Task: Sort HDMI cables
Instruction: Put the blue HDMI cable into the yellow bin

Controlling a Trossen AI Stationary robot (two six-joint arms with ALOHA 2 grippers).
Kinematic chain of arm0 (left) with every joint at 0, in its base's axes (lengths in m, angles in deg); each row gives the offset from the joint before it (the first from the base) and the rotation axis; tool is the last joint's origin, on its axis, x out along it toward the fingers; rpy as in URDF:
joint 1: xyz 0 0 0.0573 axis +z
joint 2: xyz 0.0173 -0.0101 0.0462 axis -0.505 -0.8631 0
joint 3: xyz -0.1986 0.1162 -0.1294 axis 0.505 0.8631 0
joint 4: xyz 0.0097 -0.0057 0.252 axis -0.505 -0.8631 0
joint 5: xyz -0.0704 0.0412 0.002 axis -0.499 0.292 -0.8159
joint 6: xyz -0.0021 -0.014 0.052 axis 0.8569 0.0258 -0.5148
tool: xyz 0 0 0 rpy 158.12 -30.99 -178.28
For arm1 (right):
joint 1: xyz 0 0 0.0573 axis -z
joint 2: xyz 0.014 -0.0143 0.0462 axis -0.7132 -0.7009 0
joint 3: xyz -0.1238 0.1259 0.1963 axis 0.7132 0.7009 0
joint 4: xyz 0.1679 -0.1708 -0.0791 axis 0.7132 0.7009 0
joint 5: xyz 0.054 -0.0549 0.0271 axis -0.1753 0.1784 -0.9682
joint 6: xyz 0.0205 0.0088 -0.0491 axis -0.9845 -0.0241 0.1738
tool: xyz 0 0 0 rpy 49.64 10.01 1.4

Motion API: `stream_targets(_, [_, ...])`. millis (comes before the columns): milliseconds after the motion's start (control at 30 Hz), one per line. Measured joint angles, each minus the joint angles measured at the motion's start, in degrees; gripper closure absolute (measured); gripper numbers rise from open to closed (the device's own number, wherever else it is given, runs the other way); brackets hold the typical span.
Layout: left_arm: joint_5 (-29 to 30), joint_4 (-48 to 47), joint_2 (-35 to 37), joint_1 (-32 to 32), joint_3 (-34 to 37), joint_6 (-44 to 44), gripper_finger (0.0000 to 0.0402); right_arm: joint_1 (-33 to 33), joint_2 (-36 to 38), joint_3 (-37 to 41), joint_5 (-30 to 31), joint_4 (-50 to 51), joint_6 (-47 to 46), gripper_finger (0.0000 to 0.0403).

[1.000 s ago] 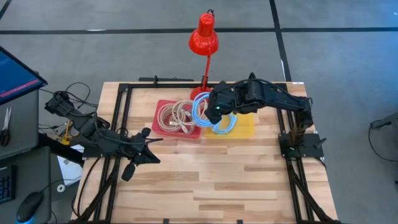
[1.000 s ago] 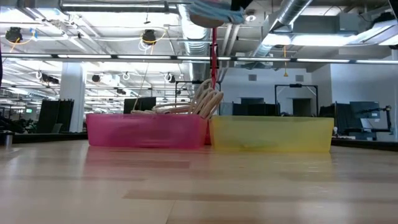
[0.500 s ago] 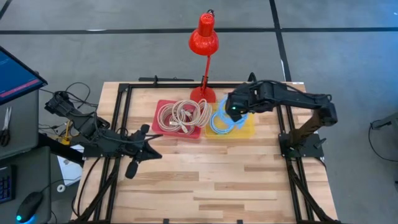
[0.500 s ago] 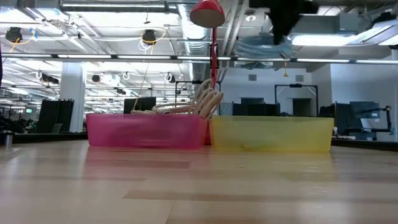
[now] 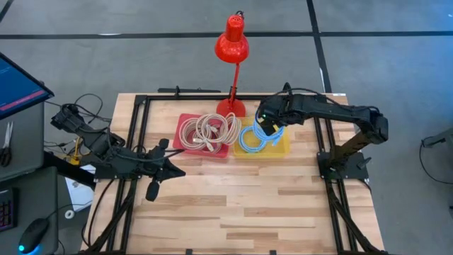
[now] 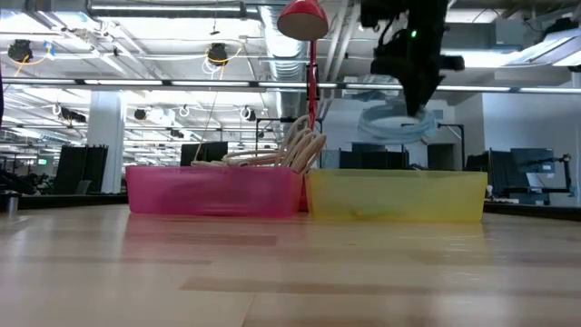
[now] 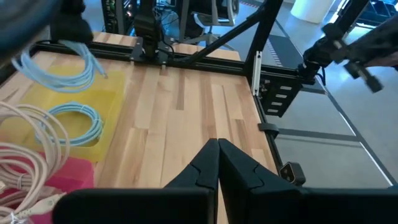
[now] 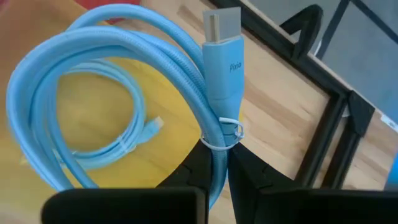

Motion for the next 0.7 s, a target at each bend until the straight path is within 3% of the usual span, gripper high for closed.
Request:
stream_targets(367, [1.51, 0.00, 0.02, 0.00, 0.00, 0.02, 0.0395, 8.10, -0.21, 9.06, -6.75, -13.70, 6.17, 0.0382])
stream_targets(700, [1.93, 0.00, 0.02, 0.00, 0.00, 0.02, 0.0395, 10.25, -0.25, 18.11, -10.42, -22.15, 6.30, 0.0382])
